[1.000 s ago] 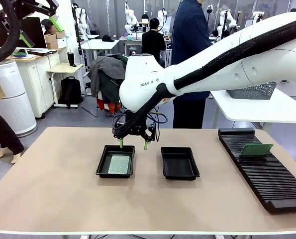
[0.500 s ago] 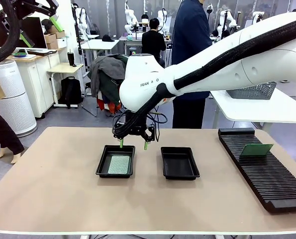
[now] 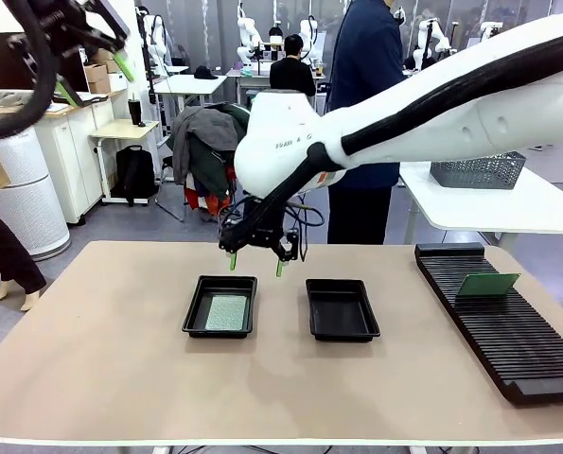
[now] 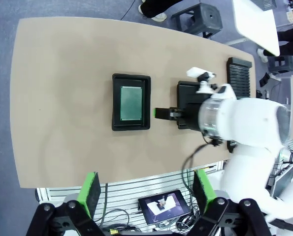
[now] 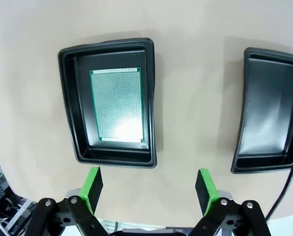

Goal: Inspect and transfer BCBs to ESD trays.
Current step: Pick up the ESD tray and place it on the left side of the table.

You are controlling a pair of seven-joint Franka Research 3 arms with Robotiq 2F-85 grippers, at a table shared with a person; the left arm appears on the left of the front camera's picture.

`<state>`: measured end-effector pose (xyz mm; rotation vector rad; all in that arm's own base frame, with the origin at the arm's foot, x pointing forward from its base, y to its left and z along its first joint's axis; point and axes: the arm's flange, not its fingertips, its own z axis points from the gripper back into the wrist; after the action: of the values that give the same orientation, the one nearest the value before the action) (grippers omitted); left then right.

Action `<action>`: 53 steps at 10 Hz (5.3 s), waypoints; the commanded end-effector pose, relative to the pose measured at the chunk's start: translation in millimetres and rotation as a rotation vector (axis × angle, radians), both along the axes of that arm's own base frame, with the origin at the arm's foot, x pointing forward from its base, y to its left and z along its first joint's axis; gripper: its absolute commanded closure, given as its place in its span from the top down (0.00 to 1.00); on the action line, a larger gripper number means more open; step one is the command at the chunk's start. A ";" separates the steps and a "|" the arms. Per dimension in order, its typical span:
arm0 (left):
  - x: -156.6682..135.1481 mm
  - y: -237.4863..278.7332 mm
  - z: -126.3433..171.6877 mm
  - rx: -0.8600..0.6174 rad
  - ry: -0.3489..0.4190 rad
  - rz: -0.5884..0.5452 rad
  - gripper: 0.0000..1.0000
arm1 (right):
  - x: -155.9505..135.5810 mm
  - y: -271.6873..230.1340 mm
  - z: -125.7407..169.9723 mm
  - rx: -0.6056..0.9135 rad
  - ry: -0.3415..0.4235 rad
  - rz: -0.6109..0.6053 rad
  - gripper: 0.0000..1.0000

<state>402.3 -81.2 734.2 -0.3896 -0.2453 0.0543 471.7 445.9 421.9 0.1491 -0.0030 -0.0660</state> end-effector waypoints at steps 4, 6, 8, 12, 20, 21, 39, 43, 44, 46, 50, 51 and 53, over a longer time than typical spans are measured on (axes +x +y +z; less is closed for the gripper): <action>31.9 -38.5 -92.6 0.146 0.049 -0.060 1.00 | -36.9 -79.4 43.6 0.241 0.002 -0.077 1.00; 39.7 -51.6 -128.5 0.153 0.064 -0.076 1.00 | -40.3 -102.3 57.3 0.319 0.016 -0.121 1.00; 43.6 -67.0 -171.5 0.165 0.077 -0.070 1.00 | -38.7 -122.3 65.3 0.392 0.027 -0.145 1.00; 45.4 -81.4 -238.8 0.221 0.060 -0.014 1.00 | -31.5 -150.2 72.7 0.423 -0.021 -0.137 1.00; 73.9 -110.5 -336.5 0.329 0.047 -0.021 1.00 | -24.6 -144.7 80.5 0.393 -0.005 -0.152 1.00; 76.9 -113.7 -349.5 0.337 0.049 -0.019 1.00 | -24.6 -144.7 80.5 0.393 -0.005 -0.152 1.00; 82.2 -119.1 -417.0 0.359 0.125 -0.056 1.00 | -24.6 -144.7 80.5 0.393 -0.005 -0.152 1.00; 88.3 -116.2 -419.9 0.376 0.138 -0.063 0.89 | -24.6 -144.7 80.5 0.393 -0.005 -0.152 1.00; 88.9 -115.8 -420.3 0.369 0.133 -0.058 0.81 | -24.6 -144.7 80.5 0.393 -0.005 -0.152 1.00; 89.0 -115.3 -422.4 0.350 0.134 -0.065 0.72 | -24.6 -144.7 80.5 0.393 -0.005 -0.152 1.00; 89.5 -117.5 -425.7 0.349 0.131 -0.070 0.54 | -24.6 -144.7 80.5 0.393 -0.005 -0.152 1.00; 89.7 -118.1 -426.3 0.347 0.133 -0.072 0.56 | -24.6 -144.7 80.5 0.393 -0.005 -0.152 1.00; 89.2 -118.3 -424.2 0.348 0.123 -0.068 0.47 | -24.6 -144.7 80.5 0.393 -0.005 -0.152 1.00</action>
<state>486.9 -198.5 310.3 -0.0336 -0.1053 -0.0185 446.8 300.5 502.5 0.5446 -0.0142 -0.2086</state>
